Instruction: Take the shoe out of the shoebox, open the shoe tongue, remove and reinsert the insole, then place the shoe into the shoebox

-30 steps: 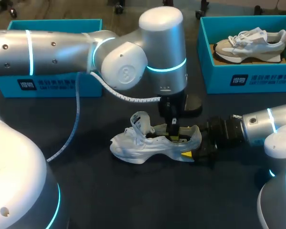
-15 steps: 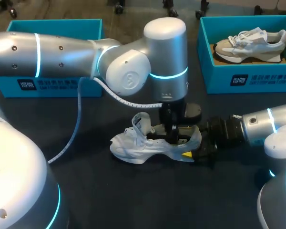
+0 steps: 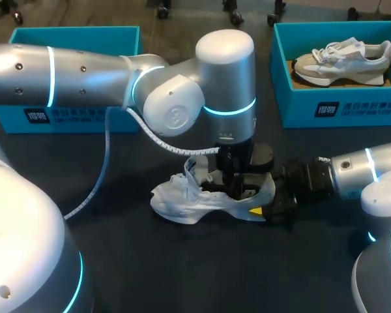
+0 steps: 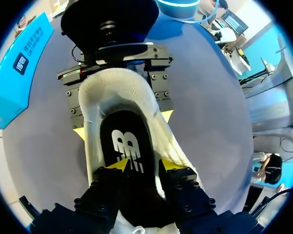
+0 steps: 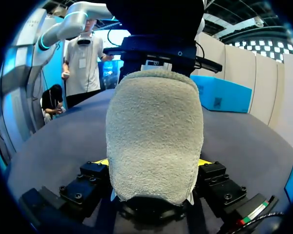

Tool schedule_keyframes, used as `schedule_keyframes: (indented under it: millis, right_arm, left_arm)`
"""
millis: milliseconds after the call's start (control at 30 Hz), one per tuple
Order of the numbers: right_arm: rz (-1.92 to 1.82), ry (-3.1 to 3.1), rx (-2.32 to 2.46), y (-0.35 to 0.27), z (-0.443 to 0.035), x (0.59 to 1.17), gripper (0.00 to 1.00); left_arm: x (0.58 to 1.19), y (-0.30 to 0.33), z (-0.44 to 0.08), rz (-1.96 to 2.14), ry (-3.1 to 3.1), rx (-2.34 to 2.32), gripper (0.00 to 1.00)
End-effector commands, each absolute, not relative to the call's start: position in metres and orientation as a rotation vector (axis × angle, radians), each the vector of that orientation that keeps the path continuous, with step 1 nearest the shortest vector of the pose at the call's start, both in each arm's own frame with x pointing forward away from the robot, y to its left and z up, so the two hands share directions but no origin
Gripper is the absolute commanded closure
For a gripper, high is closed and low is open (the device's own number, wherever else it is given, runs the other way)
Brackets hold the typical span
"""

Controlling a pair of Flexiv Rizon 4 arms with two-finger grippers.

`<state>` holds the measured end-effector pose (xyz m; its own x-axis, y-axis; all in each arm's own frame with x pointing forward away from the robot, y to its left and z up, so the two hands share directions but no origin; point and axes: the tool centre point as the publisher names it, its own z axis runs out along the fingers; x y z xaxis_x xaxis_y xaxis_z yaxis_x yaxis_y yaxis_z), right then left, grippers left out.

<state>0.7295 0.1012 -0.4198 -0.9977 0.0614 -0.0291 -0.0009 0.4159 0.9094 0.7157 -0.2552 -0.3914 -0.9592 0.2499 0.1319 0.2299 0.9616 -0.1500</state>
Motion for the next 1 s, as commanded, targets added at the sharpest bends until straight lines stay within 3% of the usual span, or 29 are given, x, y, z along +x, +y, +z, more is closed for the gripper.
schedule_keyframes:
  millis: [33, 100, 333, 600, 733, 1000]
  right_arm:
    - [1.659, 2.598, 0.057, 0.109, -0.428, 0.726, 1.0]
    - [1.659, 2.598, 0.057, 0.109, -0.428, 0.726, 1.0]
    - [1.659, 2.598, 0.057, 0.109, -0.428, 0.726, 1.0]
    - [1.659, 2.598, 0.057, 0.109, -0.428, 0.726, 1.0]
    - [1.659, 2.598, 0.057, 0.109, -0.428, 0.726, 1.0]
    - [1.659, 2.598, 0.057, 0.109, -0.428, 0.726, 1.0]
  left_arm:
    - [0.711, -0.254, -0.4, 0.213, -2.978, -0.381, 0.59]
    - [0.71, -0.254, -0.404, 0.218, -2.989, -0.388, 0.56]
    - [0.71, -0.256, -0.418, 0.231, -3.008, -0.395, 0.62]
    - [0.713, -0.256, -0.429, 0.21, -3.05, -0.392, 0.82]
    - [0.715, -0.254, -0.427, 0.201, -3.058, -0.393, 1.0]
    - [0.722, -0.241, -0.405, 0.262, -3.072, -0.336, 1.0]
